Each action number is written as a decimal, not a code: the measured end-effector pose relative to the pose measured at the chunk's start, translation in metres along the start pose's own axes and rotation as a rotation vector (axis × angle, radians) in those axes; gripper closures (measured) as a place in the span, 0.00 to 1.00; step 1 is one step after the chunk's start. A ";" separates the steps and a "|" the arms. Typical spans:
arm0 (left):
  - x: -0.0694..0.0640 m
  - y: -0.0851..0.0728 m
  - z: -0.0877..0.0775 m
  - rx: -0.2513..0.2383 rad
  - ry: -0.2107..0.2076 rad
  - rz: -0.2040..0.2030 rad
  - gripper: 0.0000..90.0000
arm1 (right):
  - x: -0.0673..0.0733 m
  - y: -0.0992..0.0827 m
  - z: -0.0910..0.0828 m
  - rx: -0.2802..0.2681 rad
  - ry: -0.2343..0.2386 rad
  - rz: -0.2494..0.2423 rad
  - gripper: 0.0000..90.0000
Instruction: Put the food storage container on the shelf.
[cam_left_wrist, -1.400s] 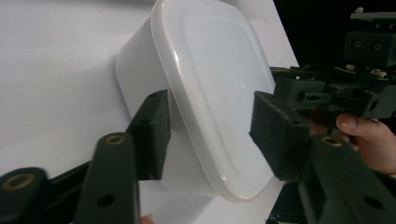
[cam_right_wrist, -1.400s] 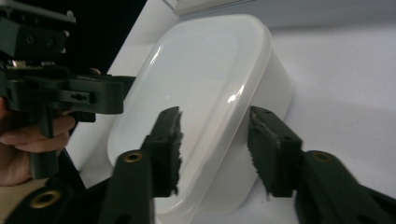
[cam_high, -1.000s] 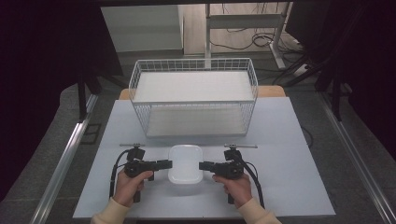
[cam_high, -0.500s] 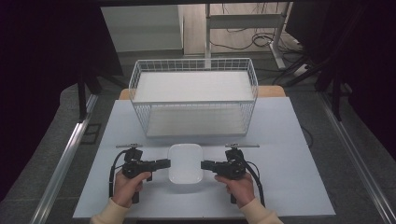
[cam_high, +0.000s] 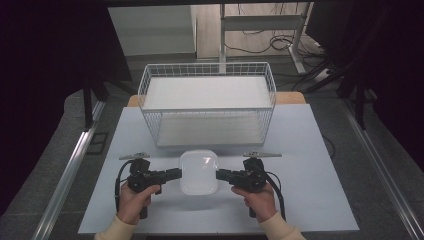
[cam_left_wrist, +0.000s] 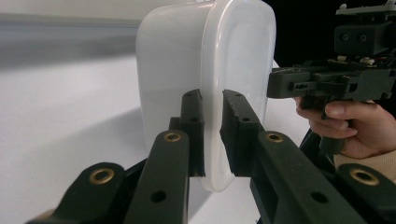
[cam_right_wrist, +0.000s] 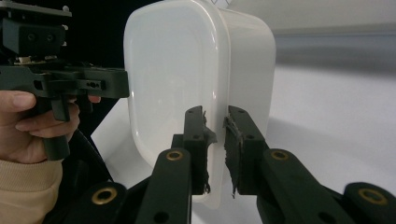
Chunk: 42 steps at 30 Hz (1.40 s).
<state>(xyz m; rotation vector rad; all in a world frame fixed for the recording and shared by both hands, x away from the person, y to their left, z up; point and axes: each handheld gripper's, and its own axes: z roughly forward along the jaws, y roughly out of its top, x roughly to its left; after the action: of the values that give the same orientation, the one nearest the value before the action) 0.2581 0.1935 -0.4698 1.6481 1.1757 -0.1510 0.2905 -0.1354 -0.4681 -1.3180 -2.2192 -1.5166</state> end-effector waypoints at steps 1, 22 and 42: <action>0.000 0.000 0.000 0.000 0.000 0.000 0.88 | 0.000 0.000 0.000 0.000 0.000 0.000 0.88; -0.026 0.009 -0.017 -0.064 -0.016 0.078 0.88 | 0.026 0.013 -0.023 -0.060 -0.016 -0.143 0.88; -0.036 0.038 -0.011 -0.093 -0.010 0.117 0.88 | 0.018 0.036 -0.032 -0.073 -0.024 -0.173 0.87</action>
<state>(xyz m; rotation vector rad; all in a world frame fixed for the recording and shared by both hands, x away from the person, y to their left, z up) 0.2638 0.1818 -0.4182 1.6269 1.0600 -0.0302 0.2949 -0.1473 -0.4180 -1.1967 -2.3684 -1.6626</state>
